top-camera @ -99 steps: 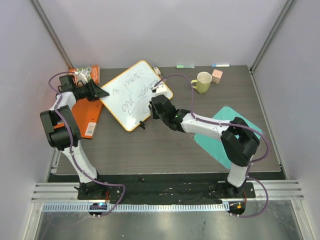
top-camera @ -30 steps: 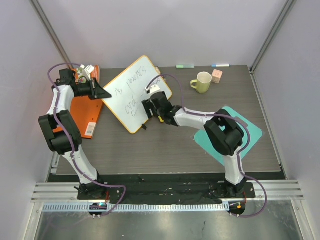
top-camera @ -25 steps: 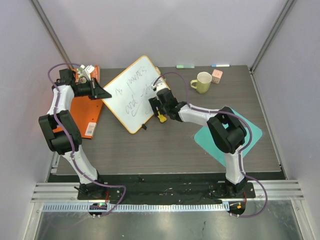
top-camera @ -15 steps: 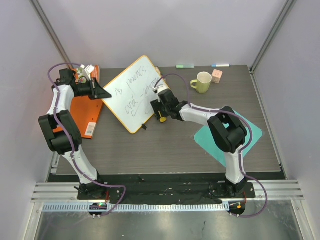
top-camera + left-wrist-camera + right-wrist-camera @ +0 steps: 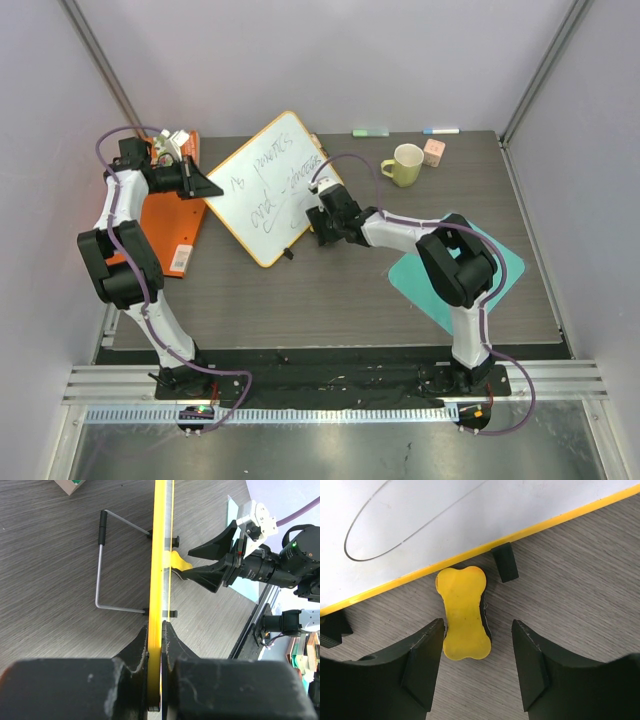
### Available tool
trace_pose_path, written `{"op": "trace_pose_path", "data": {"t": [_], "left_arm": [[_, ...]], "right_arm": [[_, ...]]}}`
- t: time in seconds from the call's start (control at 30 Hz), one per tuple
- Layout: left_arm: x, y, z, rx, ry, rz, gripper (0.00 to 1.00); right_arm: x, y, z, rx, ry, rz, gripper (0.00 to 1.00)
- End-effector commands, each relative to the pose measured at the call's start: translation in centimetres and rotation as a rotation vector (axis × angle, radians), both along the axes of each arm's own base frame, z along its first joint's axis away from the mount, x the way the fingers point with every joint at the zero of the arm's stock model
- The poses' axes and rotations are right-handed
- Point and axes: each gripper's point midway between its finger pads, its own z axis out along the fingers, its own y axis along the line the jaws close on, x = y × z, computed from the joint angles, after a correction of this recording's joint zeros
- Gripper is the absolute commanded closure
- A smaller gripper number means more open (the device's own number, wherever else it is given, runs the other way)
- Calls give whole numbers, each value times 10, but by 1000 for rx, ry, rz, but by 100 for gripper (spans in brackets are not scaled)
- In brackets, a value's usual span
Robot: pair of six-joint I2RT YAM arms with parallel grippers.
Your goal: Erase the whiteboard
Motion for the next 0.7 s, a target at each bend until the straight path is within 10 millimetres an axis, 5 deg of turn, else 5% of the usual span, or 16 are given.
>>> {"op": "trace_pose_path", "data": {"t": [0.0,0.67], "left_arm": [[18,35,-44,328,-72,21,100],[18,36,-47,338,-60,20,100]], "right_arm": [[11,10,25,46,-46,-15,40],[12,19,0,-11,47,-11,49]]}}
